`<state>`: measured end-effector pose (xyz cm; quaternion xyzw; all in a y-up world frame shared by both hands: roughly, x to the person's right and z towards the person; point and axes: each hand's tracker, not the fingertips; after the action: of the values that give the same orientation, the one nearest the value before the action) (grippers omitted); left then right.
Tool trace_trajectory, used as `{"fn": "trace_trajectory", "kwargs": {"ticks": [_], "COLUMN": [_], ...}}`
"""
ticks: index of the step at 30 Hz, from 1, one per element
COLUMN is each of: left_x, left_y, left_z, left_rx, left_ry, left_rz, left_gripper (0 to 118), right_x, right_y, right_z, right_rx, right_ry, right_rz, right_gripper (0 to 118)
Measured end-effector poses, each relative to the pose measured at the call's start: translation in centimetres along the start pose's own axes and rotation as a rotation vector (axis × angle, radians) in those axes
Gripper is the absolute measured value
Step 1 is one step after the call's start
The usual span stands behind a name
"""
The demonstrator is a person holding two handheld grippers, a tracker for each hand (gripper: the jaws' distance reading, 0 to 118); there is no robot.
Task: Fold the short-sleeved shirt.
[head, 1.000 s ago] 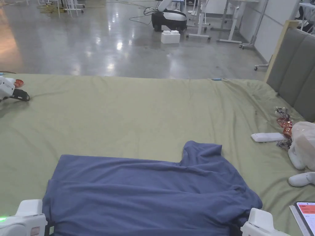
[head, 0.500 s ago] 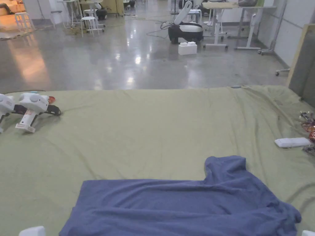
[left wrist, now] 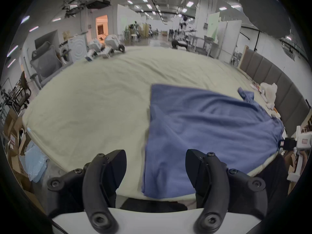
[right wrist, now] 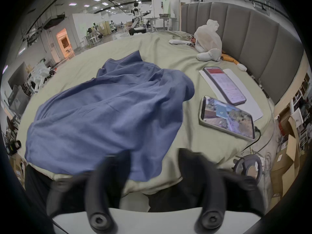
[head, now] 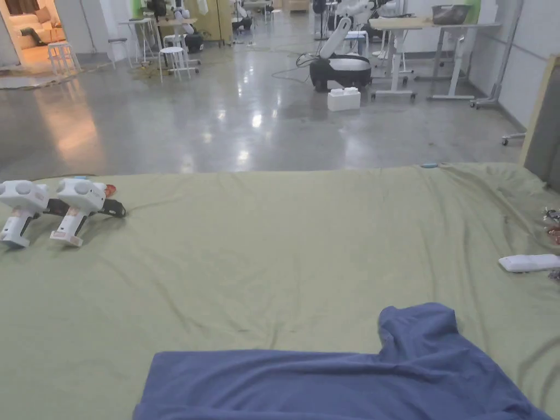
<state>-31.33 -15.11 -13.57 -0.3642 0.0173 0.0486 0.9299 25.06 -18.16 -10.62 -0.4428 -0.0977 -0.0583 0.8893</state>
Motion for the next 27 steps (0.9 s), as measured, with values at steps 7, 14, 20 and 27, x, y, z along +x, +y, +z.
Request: {"fn": "trace_trajectory", "kwargs": {"ticks": [7,14,20,27], "left_x": [3.3,8.8,12.2,13.0], "left_y": [5.2,8.3,8.0,7.6], "left_z": [10.0,17.0,19.7,20.6], "left_rx": [0.413,0.673,0.759,0.751], "left_ry": [-0.069,-0.076,-0.104,-0.133], "left_rz": [-0.047,-0.132,-0.250,-0.241], "left_gripper": [76,76,56,0], "right_x": [0.8,-2.2,-4.2,-4.8], "right_y": [4.0,7.8,7.9,7.4], "right_z": [5.9,14.7,17.8,18.3], "right_rx": [0.273,0.659,0.775,0.774], "right_ry": [0.262,0.352,0.295,0.280], "right_rz": [-0.268,-0.022,0.118,0.152], "right_gripper": [69,69,46,0]}}
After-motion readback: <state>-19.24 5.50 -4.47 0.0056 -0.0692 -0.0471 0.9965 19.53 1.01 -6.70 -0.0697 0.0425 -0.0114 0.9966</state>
